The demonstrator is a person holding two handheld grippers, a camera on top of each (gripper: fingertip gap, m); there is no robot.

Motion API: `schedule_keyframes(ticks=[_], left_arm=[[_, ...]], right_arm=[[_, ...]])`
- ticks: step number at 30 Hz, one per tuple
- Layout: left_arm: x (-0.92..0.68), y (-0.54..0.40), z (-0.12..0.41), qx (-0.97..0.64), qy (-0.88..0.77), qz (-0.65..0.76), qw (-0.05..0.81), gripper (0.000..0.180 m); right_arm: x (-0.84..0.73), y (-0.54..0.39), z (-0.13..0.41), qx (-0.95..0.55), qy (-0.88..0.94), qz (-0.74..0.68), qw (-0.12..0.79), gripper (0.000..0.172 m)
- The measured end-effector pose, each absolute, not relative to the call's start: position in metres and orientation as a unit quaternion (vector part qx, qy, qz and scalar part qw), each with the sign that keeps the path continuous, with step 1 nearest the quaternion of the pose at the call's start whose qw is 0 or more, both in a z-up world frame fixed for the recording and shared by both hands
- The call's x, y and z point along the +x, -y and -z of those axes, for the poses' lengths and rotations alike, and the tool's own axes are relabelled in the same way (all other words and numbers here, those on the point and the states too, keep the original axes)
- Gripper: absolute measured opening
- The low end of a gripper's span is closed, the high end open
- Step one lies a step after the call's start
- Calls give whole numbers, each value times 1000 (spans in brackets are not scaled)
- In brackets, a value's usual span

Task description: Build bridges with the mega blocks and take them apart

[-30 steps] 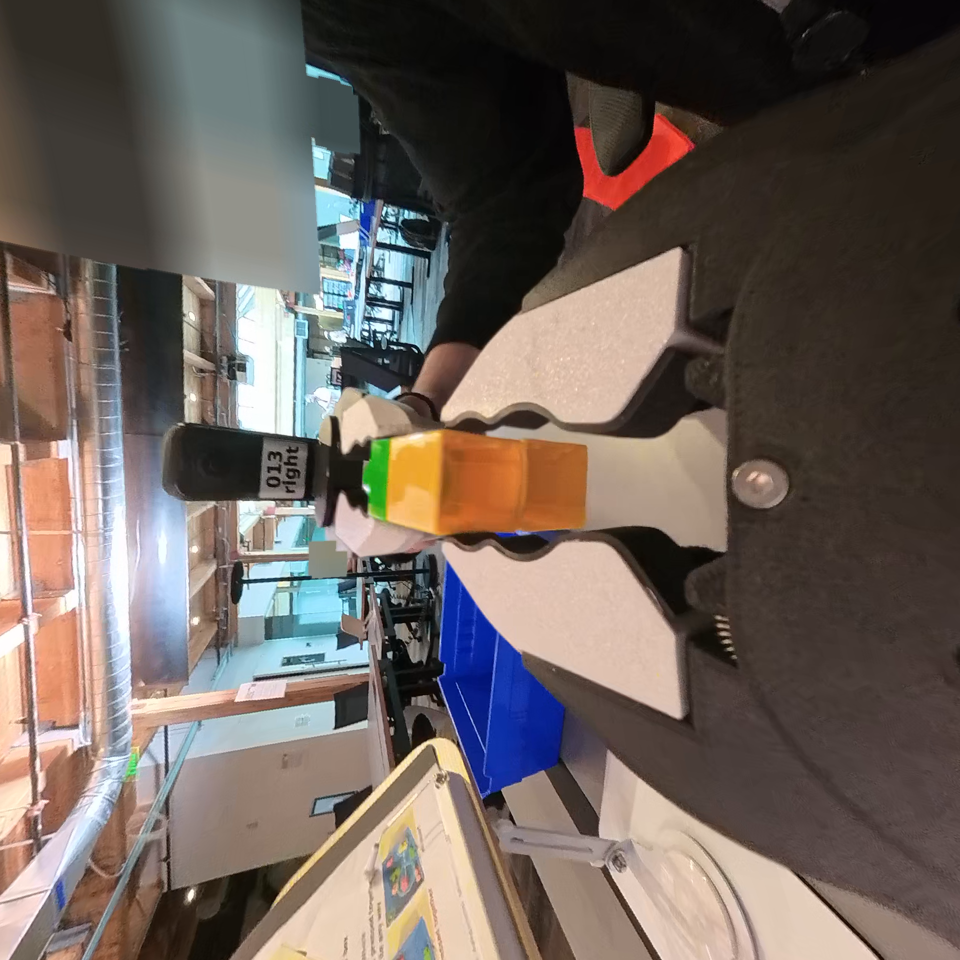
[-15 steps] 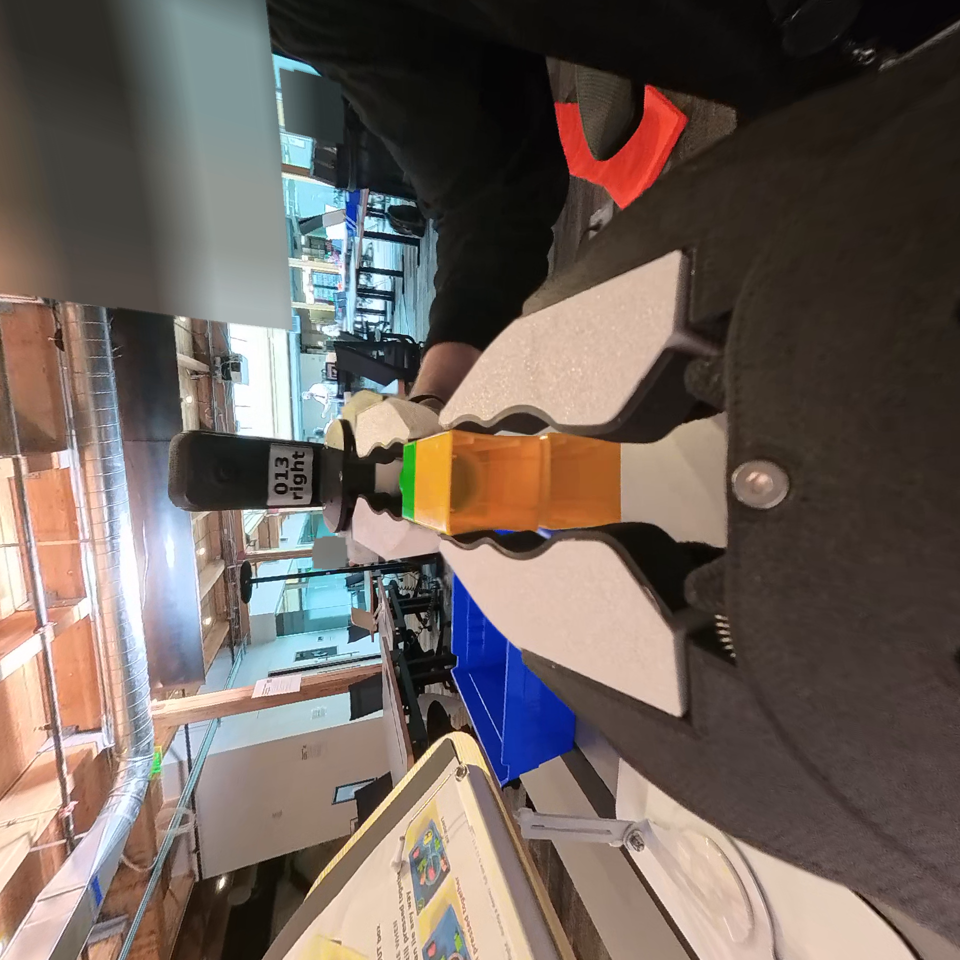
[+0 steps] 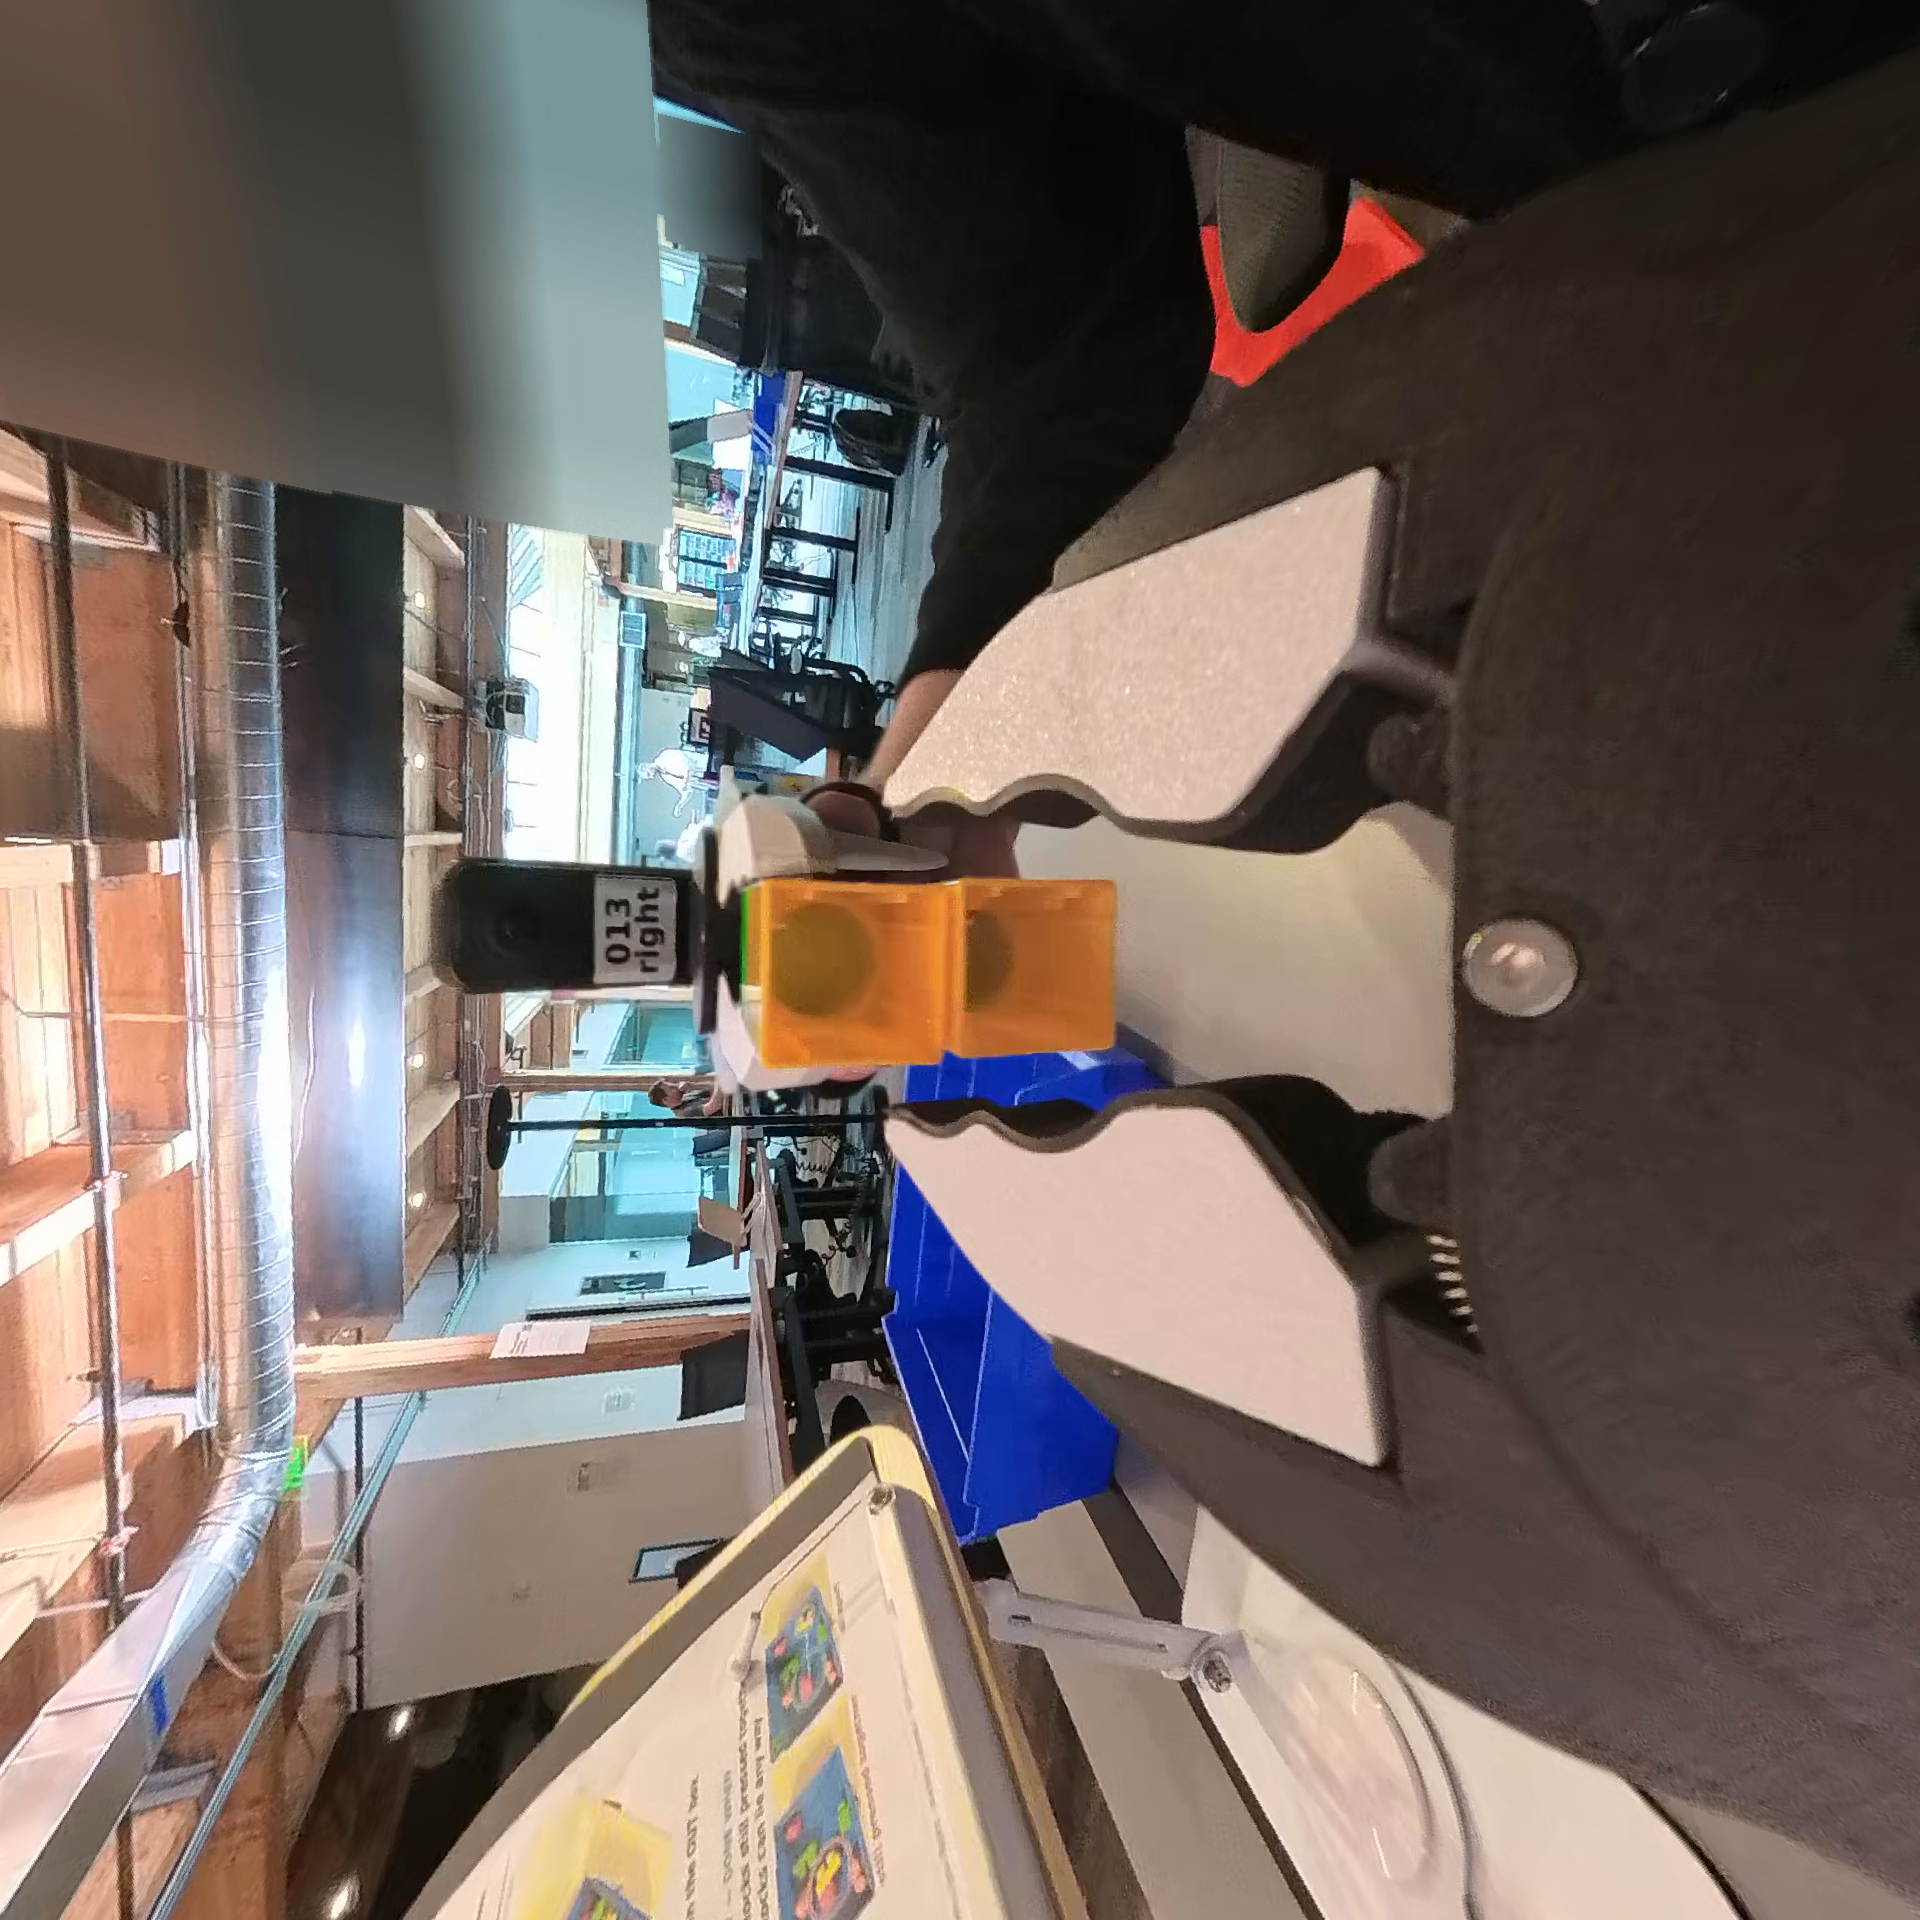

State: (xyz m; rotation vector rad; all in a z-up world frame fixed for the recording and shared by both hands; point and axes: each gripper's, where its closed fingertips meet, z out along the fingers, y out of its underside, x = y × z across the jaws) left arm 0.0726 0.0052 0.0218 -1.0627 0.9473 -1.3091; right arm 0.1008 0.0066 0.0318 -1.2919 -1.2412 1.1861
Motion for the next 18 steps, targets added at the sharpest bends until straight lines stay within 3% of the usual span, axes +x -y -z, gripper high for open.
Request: schedule_keyframes(ticks=[12,14,18], left_arm=[[89,-1,-9,-470,-426,553,541,35],[89,-3,-11,-469,-412,566,538,35],[83,-6,-19,-460,-382,592,540,35]], right_arm=[[94,-4,-41,-526,510,-494,469,34],[98,-8,-43,-535,499,-492,472,52],[105,-9,-29,-553,501,-484,457,45]])
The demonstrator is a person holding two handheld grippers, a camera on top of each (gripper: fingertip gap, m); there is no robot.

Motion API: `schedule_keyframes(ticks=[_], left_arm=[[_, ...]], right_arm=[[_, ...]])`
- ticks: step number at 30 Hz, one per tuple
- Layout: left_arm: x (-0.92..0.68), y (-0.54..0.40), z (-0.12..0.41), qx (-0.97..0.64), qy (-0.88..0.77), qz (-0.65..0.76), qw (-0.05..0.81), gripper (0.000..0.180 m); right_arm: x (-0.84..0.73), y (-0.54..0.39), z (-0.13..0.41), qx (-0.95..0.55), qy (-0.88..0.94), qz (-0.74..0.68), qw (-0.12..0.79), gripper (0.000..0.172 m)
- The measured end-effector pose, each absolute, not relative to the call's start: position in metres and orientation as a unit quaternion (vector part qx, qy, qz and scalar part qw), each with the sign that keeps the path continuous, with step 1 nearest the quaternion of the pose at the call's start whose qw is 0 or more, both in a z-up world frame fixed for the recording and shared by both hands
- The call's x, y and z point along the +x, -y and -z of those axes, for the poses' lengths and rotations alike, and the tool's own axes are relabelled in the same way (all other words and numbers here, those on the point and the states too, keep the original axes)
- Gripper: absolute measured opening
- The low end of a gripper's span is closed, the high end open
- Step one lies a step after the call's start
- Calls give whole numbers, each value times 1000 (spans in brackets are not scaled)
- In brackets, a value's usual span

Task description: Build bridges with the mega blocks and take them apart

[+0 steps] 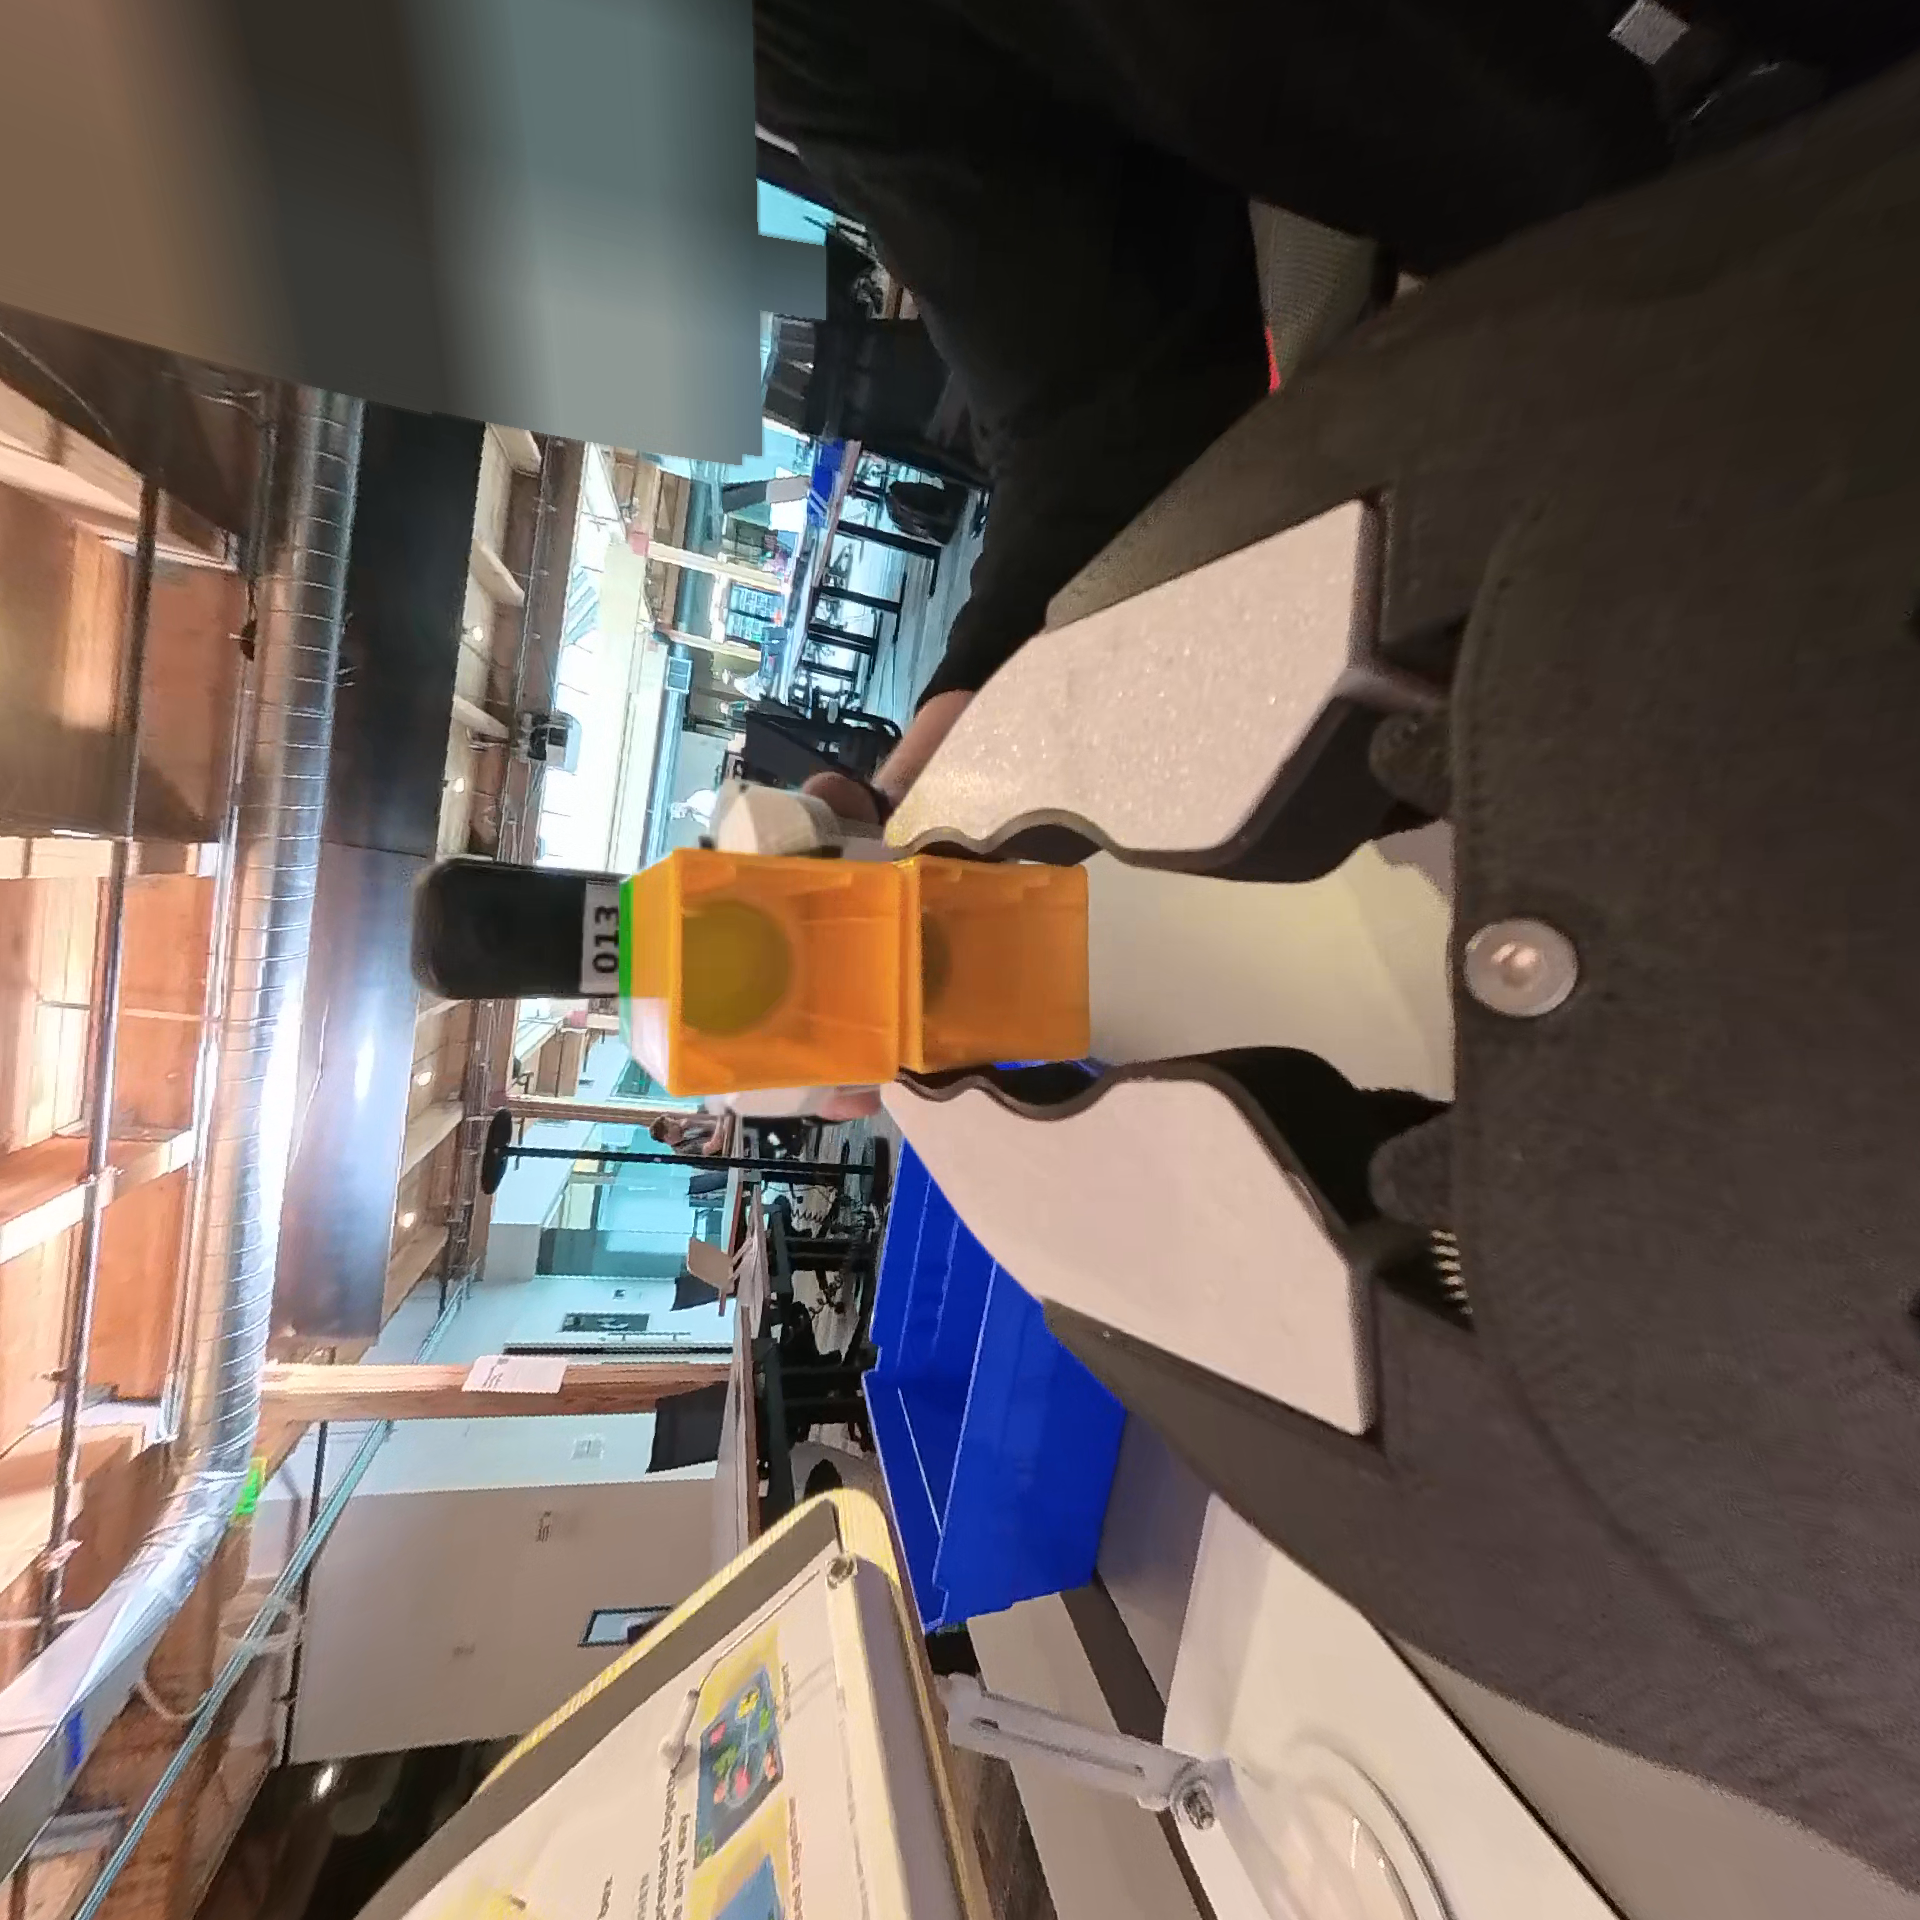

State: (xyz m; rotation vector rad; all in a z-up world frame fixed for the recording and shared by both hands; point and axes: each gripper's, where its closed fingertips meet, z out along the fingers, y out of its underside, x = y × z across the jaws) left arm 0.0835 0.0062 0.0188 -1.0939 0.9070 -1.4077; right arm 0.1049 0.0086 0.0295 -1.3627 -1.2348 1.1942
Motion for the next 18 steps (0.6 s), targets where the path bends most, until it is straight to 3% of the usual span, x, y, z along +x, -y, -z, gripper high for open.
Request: schedule_keyframes(ticks=[3,18], left_arm=[[87,-4,-17,-462,-387,591,536,35],[86,-7,-17,-458,-370,602,539,35]], right_arm=[[100,-6,-23,-555,504,-482,453,33],[97,-9,-25,-559,516,-468,450,33]])
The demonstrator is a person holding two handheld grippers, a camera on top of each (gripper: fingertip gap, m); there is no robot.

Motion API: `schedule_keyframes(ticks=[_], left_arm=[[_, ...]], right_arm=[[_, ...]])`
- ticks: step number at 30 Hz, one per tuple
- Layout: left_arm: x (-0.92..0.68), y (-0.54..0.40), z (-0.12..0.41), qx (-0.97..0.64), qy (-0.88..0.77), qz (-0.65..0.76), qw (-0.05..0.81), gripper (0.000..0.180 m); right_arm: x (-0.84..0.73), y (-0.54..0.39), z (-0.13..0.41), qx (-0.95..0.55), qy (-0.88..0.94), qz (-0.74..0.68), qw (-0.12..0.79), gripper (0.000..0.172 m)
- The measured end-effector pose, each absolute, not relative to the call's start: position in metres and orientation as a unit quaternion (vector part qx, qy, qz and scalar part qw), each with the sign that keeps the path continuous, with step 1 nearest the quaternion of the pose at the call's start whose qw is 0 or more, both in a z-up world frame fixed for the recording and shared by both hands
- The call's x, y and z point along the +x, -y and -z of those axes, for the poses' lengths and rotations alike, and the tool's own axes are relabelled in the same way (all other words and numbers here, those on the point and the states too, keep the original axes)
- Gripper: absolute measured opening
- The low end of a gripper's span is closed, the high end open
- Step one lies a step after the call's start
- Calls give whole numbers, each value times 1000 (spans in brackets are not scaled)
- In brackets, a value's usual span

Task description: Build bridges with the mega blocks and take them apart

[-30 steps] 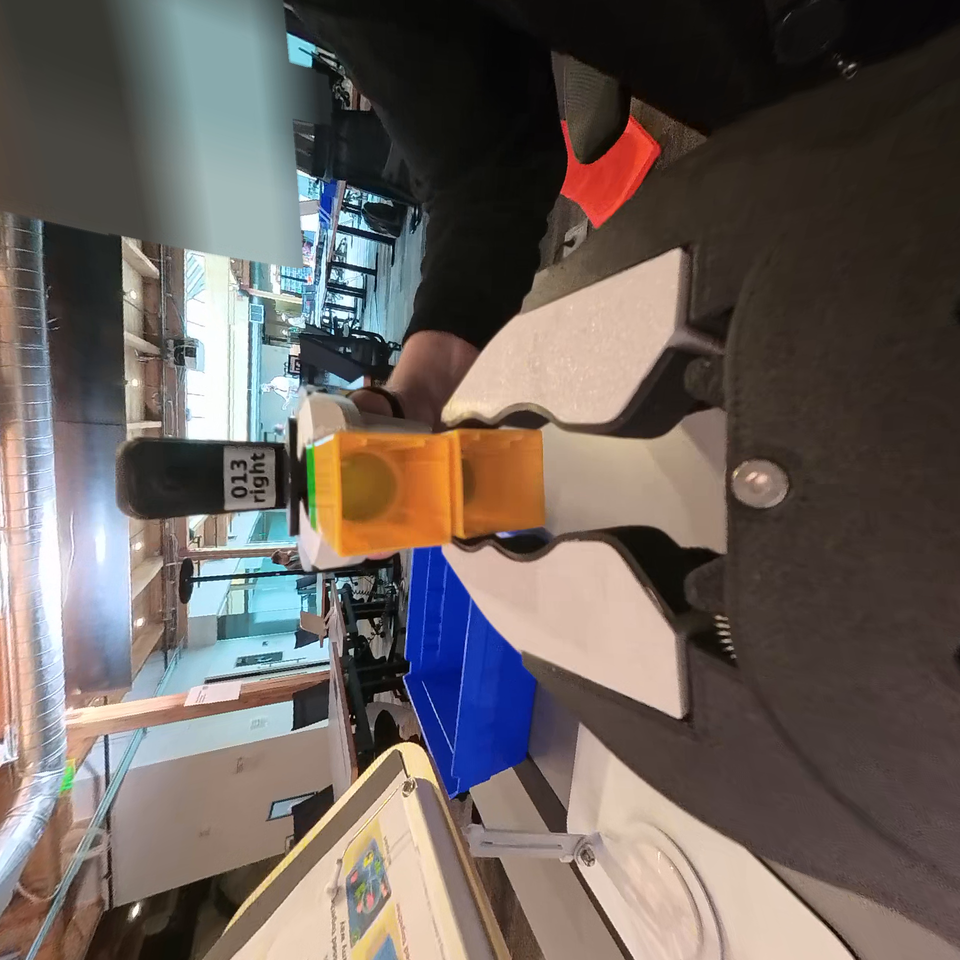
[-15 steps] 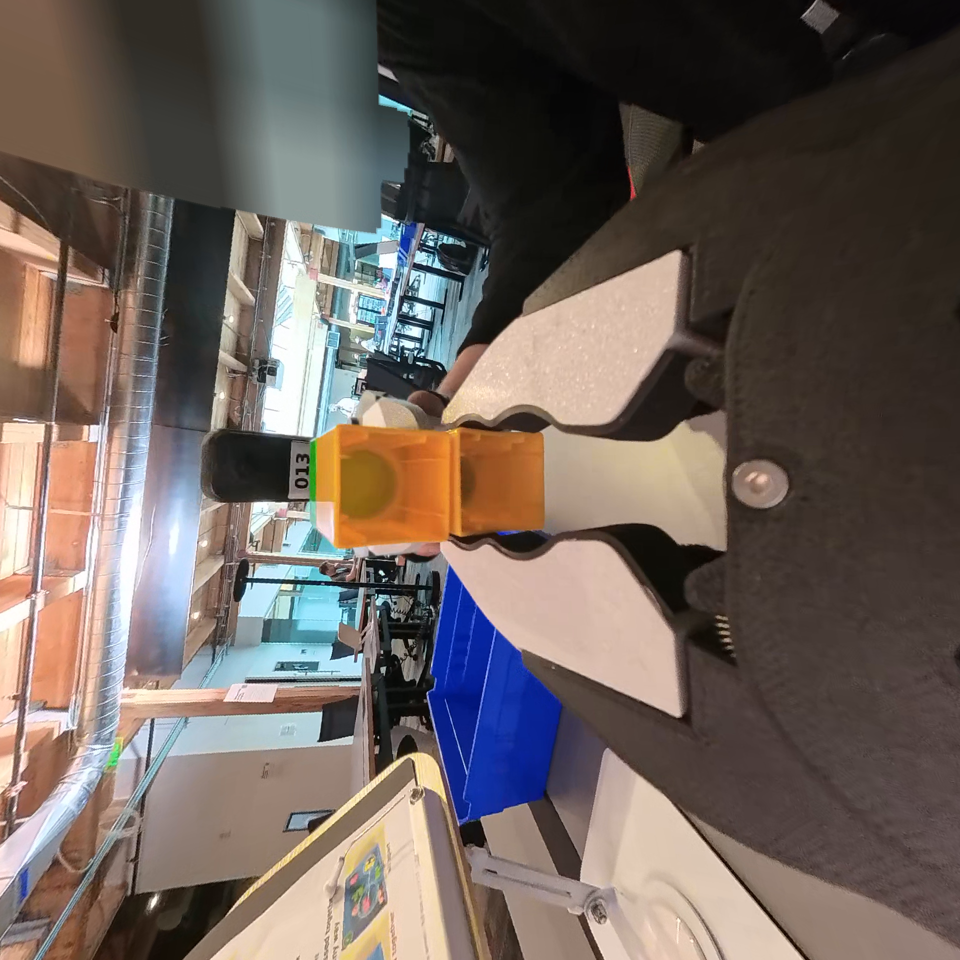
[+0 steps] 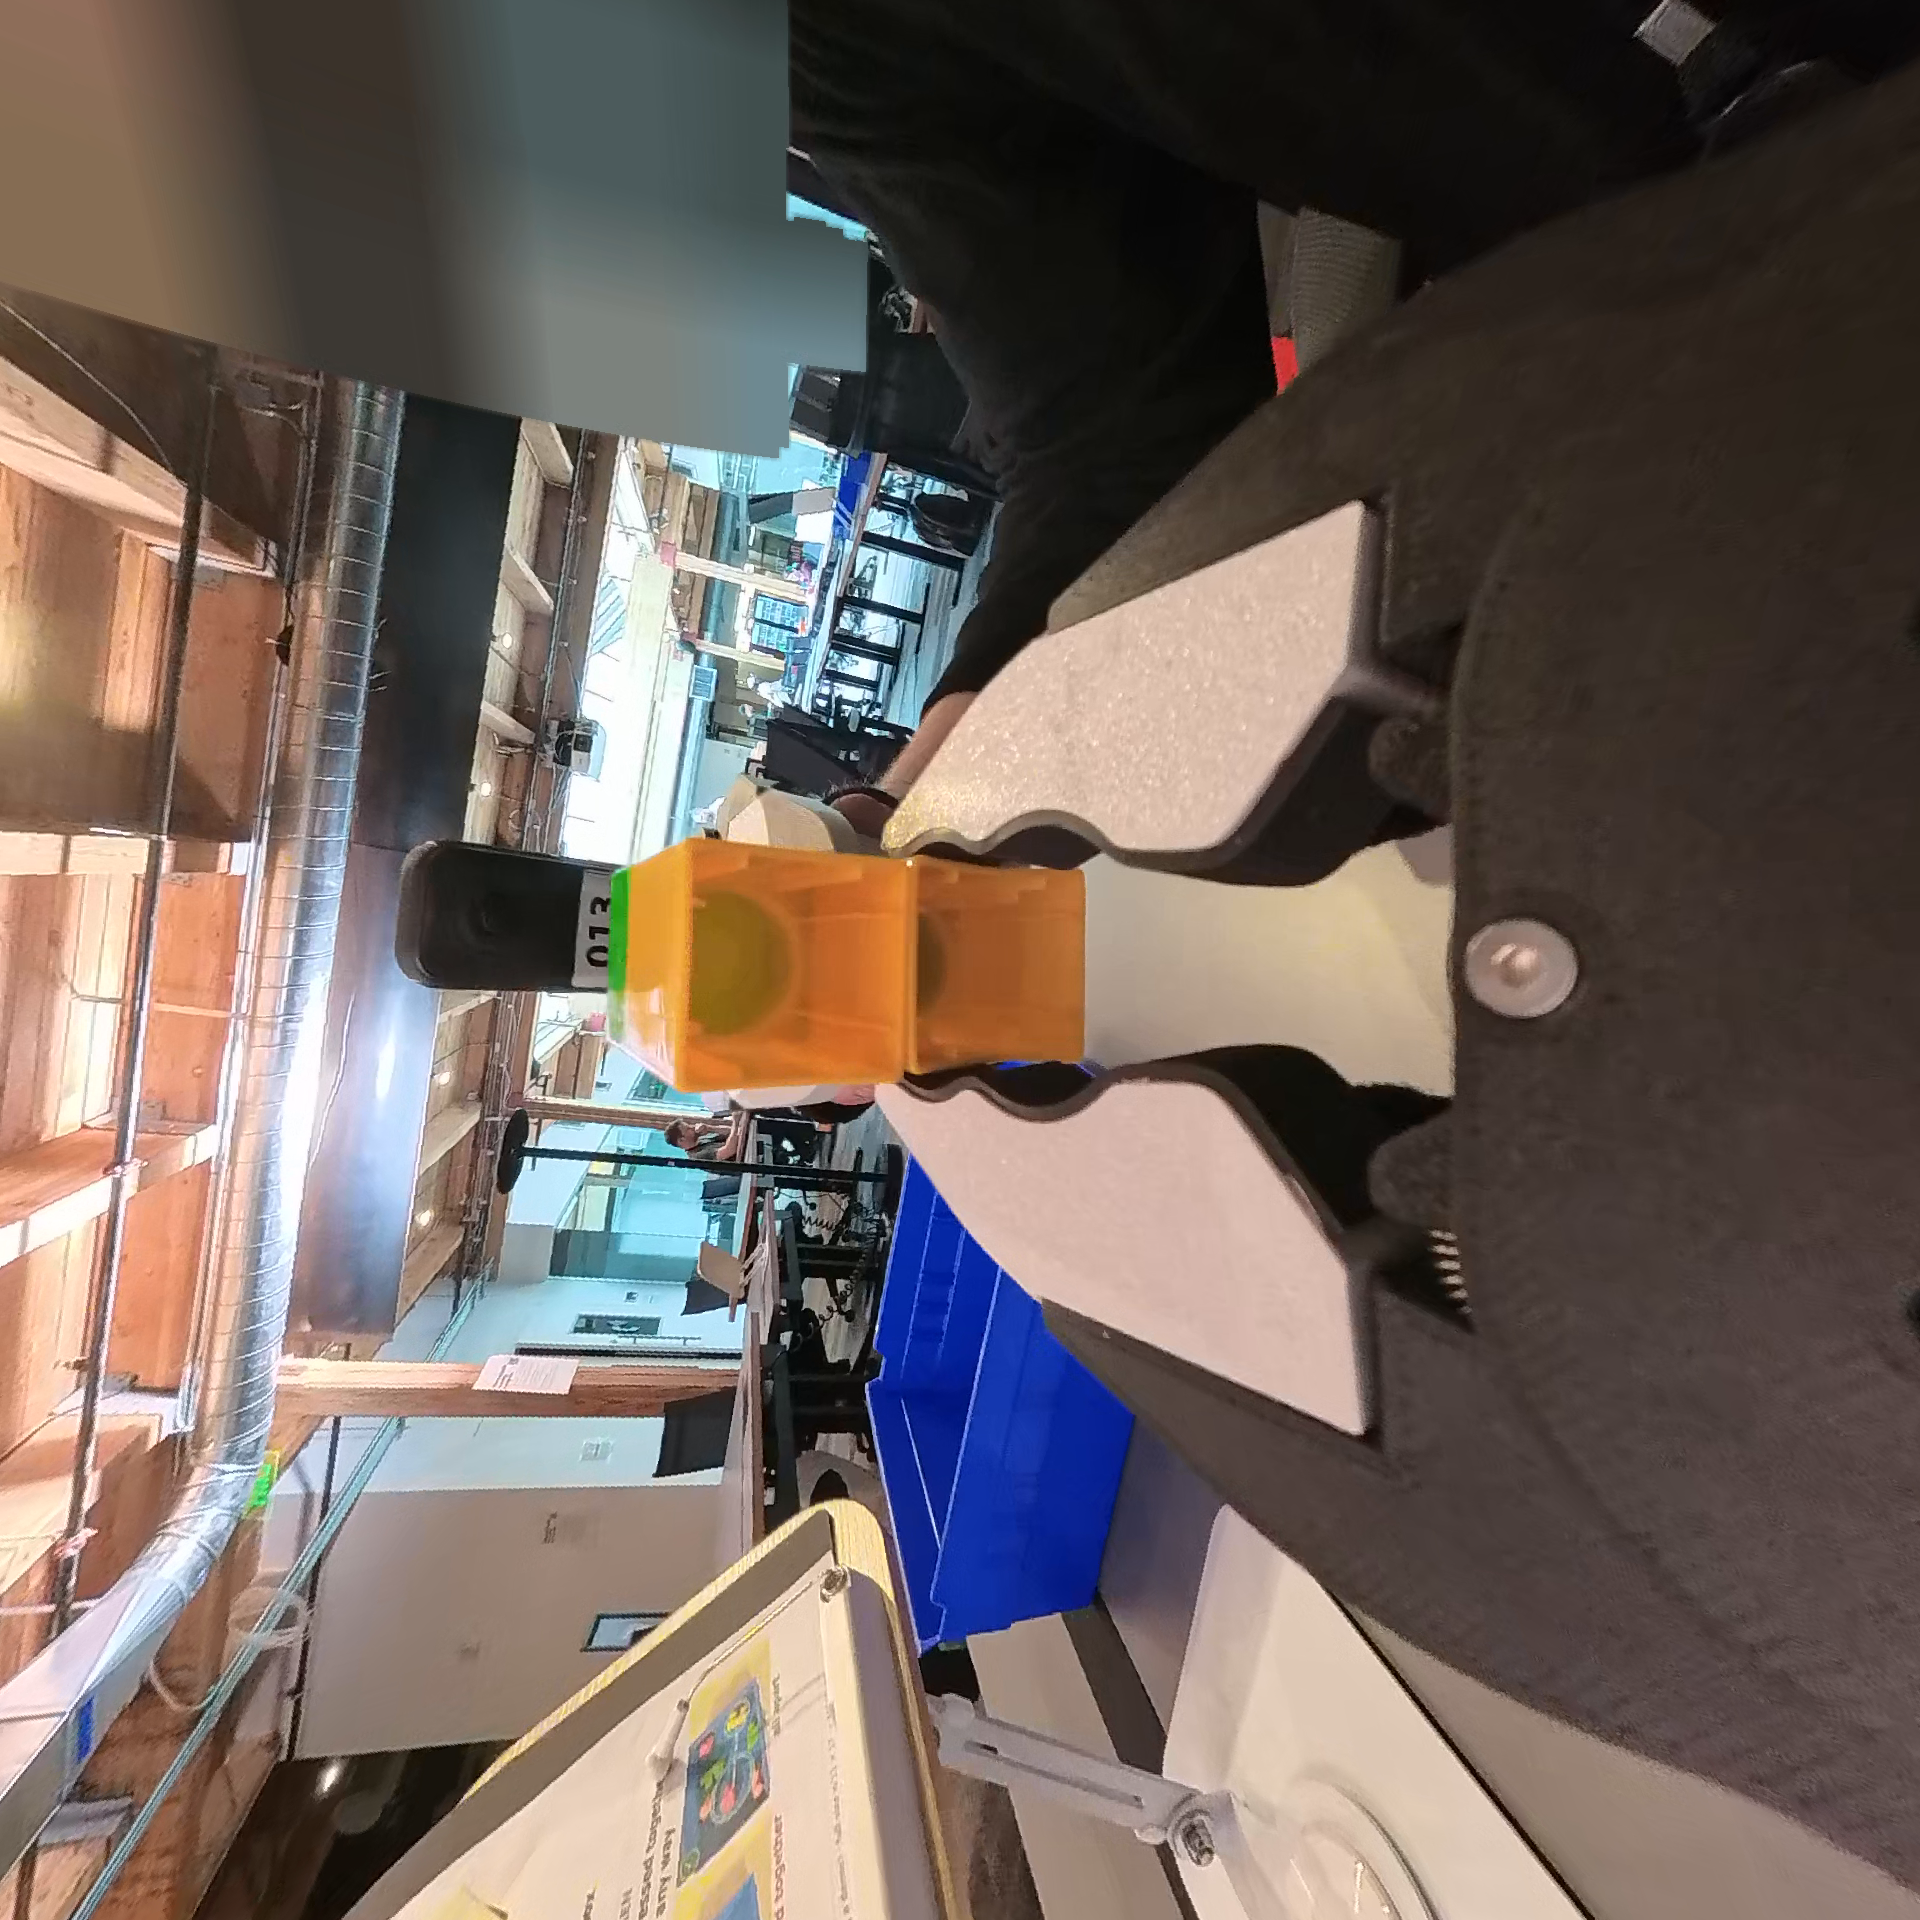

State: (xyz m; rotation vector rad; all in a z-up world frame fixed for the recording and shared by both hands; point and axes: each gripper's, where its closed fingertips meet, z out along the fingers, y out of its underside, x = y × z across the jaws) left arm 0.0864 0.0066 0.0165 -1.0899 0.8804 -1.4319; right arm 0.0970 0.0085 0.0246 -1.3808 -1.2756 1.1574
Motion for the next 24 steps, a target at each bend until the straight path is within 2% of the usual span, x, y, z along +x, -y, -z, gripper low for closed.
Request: schedule_keyframes(ticks=[19,24], left_arm=[[80,-17,-18,-458,-340,625,533,42],[81,-16,-18,-457,-343,621,537,36]], right_arm=[[100,-19,-14,-589,504,-481,410,33],[100,-15,-14,-596,523,-449,412,33]])
